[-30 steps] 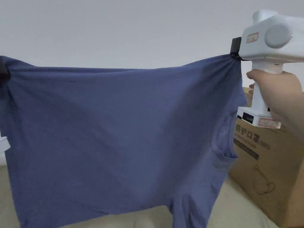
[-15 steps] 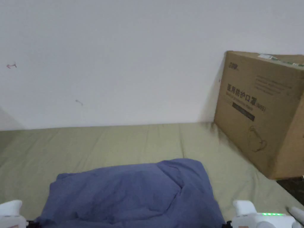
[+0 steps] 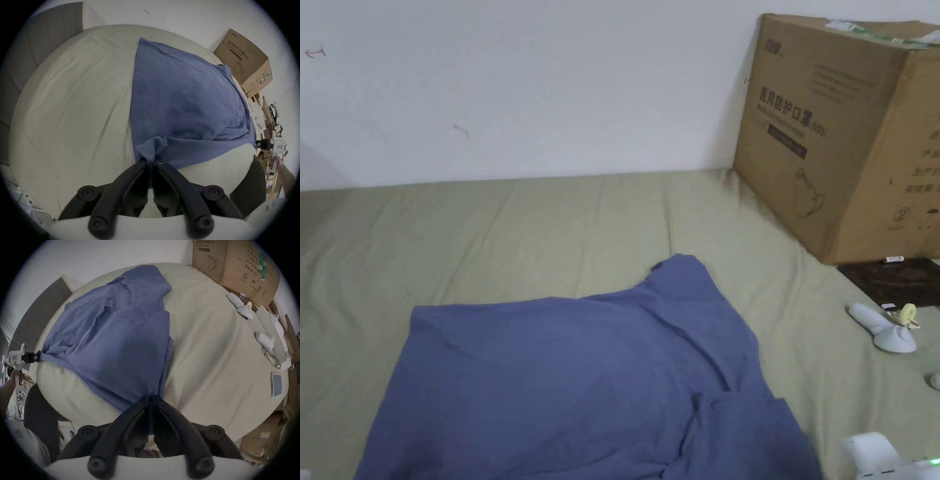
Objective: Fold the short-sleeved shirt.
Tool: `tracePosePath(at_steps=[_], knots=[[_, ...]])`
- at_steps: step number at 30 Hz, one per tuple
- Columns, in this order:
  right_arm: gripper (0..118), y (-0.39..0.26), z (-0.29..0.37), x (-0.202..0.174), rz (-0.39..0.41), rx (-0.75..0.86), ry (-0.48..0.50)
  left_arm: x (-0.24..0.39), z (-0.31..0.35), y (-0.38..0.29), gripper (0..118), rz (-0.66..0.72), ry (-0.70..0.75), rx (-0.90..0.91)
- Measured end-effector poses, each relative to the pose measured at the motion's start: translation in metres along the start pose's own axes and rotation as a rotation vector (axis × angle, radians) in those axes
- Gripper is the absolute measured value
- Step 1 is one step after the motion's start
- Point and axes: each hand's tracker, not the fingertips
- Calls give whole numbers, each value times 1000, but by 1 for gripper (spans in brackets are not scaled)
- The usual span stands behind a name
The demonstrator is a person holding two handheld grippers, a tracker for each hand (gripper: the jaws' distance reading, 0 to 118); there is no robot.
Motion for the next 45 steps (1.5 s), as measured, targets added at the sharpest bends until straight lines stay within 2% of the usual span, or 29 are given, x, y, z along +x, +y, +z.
tracePosePath(at_steps=[6,7,9,10,11,12,13,14,16,18,21,22,24,25,26,27,28,29,31,32,34,37,38,39,41,42,43,44,45], knots=[[3,-12,11,-6,32,-63,-39,7,15,-18,6,-56,-3,-41],[3,-11,13,-6,28,-66,-38,7,17,-18,13,-61,-5,-48],[12,-10,18,-9,0,-43,-46,5,21,-17,54,-54,-2,-60],[17,-9,23,-9,-39,-15,-31,3,23,-17,65,-33,15,-64],[17,-9,29,-11,-76,8,-17,1,28,-18,65,-11,20,-52],[44,-8,36,-14,-110,40,1,-6,30,-19,92,24,2,-37],[78,-7,42,-18,-141,62,-11,-9,37,-20,100,61,-39,-7],[102,-6,50,-25,-159,94,-36,-9,44,-17,97,109,-88,18],[102,3,66,-39,-175,150,-45,-3,60,-9,99,147,-142,43],[102,15,84,-59,-150,246,-12,21,85,-1,100,87,-168,174],[102,31,109,-96,-48,468,0,60,115,9,98,-13,-91,407],[101,35,116,-108,-5,538,9,71,121,10,96,-34,-73,462],[92,41,126,-133,59,705,34,95,132,11,78,-62,-39,597],[70,44,129,-144,52,750,43,100,131,12,63,-67,-27,641],[25,49,131,-153,28,786,67,106,133,13,34,-75,-28,679],[0,54,133,-160,9,814,92,117,134,13,7,-82,-44,693],[0,57,133,-165,-18,831,73,121,131,14,1,-94,-41,714],[0,59,133,-170,-50,861,37,129,131,13,0,-108,2,737],[0,66,134,-172,-44,843,108,145,129,9,0,-131,-43,741],[0,68,135,-174,-40,836,96,127,131,14,0,-135,-55,723],[0,70,135,-173,-27,839,79,133,133,17,0,-146,-22,676],[0,73,140,-167,-15,808,113,116,140,25,1,-115,-21,571],[0,73,140,-165,-15,766,146,145,150,37,1,-87,-10,502],[0,71,140,-163,-17,759,144,140,148,42,1,-56,-18,415],[0,65,137,-161,-15,745,124,89,134,51,1,49,-8,230],[0,63,134,-159,-8,723,120,75,122,50,5,97,-24,130],[0,61,132,-158,-5,707,116,64,112,44,23,132,-36,76],[0,58,129,-156,-4,694,113,55,99,36,77,150,-26,20],[0,55,125,-156,-3,679,118,47,83,35,104,130,0,-49]])
